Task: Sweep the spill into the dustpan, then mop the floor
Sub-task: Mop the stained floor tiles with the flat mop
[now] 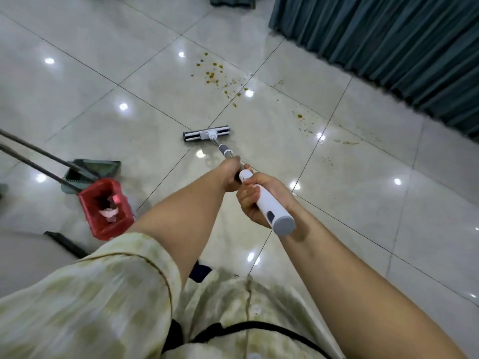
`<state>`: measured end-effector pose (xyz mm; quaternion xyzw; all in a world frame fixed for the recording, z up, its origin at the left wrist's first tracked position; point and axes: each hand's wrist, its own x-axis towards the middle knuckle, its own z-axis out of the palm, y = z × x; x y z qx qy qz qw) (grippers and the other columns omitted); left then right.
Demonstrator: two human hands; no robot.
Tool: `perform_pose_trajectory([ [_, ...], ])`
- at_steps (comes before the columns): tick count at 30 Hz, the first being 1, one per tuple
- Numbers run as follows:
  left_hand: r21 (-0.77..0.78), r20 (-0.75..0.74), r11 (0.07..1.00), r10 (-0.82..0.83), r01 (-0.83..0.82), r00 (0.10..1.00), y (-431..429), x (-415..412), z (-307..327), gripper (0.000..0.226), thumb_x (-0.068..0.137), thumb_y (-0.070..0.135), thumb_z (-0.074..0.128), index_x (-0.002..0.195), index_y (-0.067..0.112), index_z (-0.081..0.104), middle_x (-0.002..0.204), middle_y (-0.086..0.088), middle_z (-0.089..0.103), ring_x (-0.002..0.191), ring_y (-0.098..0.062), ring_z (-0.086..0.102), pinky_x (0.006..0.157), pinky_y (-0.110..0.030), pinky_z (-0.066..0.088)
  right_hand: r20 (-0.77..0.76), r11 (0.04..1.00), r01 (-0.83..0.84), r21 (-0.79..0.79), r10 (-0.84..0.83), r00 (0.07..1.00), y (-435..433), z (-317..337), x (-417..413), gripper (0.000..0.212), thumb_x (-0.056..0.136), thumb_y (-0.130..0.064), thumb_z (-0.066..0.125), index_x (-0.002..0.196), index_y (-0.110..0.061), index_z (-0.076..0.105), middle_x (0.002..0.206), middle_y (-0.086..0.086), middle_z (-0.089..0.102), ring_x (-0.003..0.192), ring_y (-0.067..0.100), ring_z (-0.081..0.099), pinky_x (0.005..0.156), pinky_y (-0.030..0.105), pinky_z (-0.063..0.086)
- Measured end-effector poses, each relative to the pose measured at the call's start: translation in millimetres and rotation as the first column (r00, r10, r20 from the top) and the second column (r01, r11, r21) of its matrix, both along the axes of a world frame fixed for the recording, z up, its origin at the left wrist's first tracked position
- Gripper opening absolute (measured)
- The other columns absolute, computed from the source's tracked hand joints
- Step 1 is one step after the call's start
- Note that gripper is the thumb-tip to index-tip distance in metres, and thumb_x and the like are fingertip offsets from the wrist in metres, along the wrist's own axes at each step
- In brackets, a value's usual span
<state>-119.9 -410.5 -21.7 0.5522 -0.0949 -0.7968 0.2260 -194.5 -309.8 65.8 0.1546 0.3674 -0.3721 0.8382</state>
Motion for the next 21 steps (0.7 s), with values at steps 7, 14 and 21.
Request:
perform_pose_trajectory([
  [7,0.013,0.048,1.000,-0.008,0.007,0.999,-18.0,-20.4,-15.7,0.025,0.100,0.037,0.041,0.098,0.012,0.036,0.063,-0.001,0.042,0.048,-0.013,0.040,0.038,-0.016,0.038,-0.070,0.999,-0.010,0.035,0.012,0.997,-12.5,-8.6,-8.7,0.017,0.091,-0.004,0.041,0.076,-0.012,0.042,0.050,0.001,0.041,0.033,0.010,0.044,0.034,0.015,0.040],
  [14,-0.013,0.107,0.998,-0.060,0.062,0.992,-76.0,-10.1,-25.8,0.023,0.100,0.027,0.036,0.083,0.012,0.037,0.060,-0.002,0.041,0.039,-0.013,0.040,0.035,-0.013,0.035,-0.112,0.999,-0.049,0.019,0.051,0.992,-69.4,-19.8,0.9,0.016,0.090,-0.003,0.043,0.076,-0.012,0.042,0.052,0.001,0.041,0.035,0.009,0.043,0.034,0.016,0.040],
  [21,-0.030,0.117,0.996,-0.077,0.081,0.990,-200.8,23.7,-43.0,0.033,0.100,0.038,0.040,0.078,0.013,0.036,0.059,-0.003,0.039,0.035,-0.015,0.038,0.038,-0.016,0.032,-0.257,0.989,-0.149,0.007,0.146,0.955,-193.2,-39.2,36.0,0.016,0.088,-0.002,0.044,0.077,-0.013,0.041,0.055,0.001,0.040,0.036,0.010,0.042,0.035,0.016,0.040],
])
